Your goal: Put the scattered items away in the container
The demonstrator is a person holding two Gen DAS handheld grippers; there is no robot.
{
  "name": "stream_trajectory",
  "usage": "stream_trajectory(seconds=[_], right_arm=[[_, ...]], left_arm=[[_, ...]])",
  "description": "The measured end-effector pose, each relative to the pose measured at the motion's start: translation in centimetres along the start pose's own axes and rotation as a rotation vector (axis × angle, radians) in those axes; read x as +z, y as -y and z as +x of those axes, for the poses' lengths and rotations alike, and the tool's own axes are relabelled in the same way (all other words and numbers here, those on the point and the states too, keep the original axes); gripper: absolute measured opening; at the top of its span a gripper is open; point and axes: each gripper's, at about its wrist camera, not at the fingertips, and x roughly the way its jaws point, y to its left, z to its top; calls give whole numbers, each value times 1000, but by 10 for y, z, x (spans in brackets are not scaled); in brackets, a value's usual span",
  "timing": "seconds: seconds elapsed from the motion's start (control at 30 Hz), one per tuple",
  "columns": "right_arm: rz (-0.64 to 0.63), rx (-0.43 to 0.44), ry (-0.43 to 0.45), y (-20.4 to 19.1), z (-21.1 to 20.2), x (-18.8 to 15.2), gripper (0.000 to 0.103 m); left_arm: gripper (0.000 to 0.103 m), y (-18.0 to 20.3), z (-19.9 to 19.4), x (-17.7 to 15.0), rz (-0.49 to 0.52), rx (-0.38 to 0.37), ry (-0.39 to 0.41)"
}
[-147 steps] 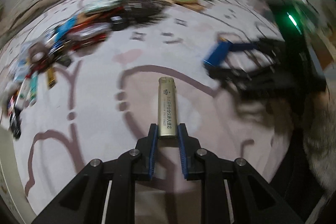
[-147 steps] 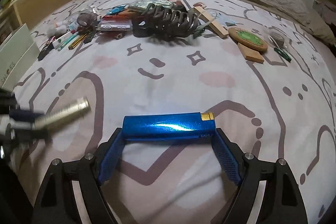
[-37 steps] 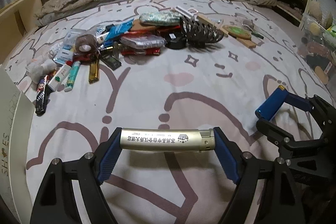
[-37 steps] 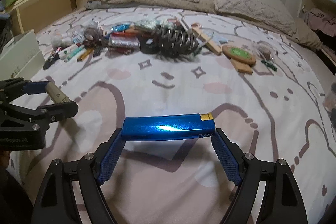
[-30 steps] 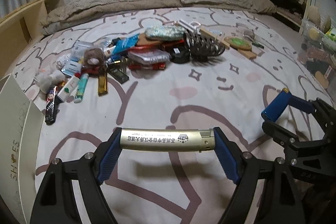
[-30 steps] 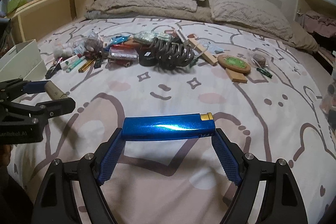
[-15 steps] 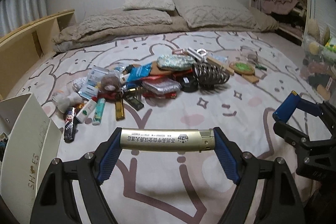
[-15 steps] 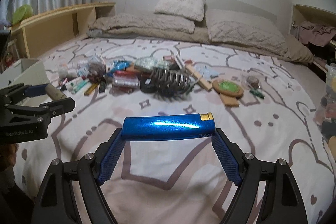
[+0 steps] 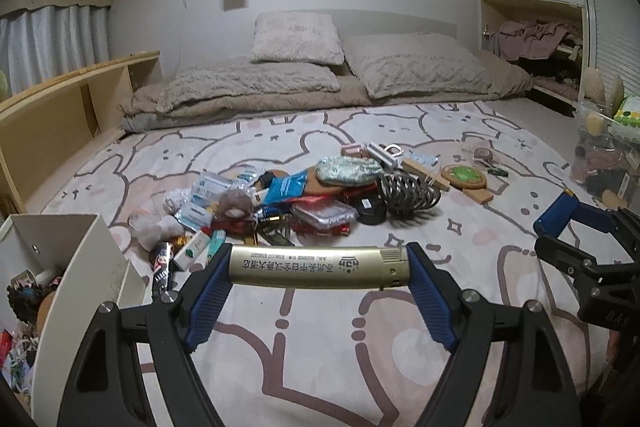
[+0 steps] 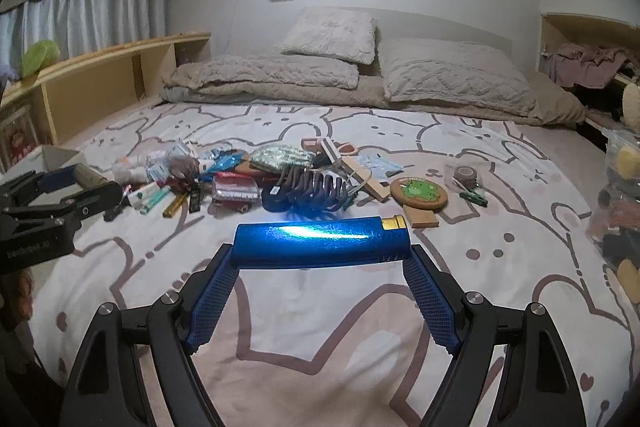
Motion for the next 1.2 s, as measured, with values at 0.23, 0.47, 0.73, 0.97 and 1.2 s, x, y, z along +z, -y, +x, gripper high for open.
stream_trajectory(seconds=[0.23,0.47,0.73,0.97,1.2], right_arm=[[-4,4,34,-5,-19,14,84],[-24,17,64,-14,-36,28,84],[-36,62,101,-25,-55,43,84],[-37,84,133,-32,-70,54,84],[-50,135,157,-50,-80,66,84]], left_arm=[[83,-4,-16,10,-34,-20,27],[83,-7,-34,18,-40,-9,46],[83,-19,-63,33,-87,-12,91],[83,-29,-96,46,-75,-5,124],[83,-49,-122,53,-90,34,139]])
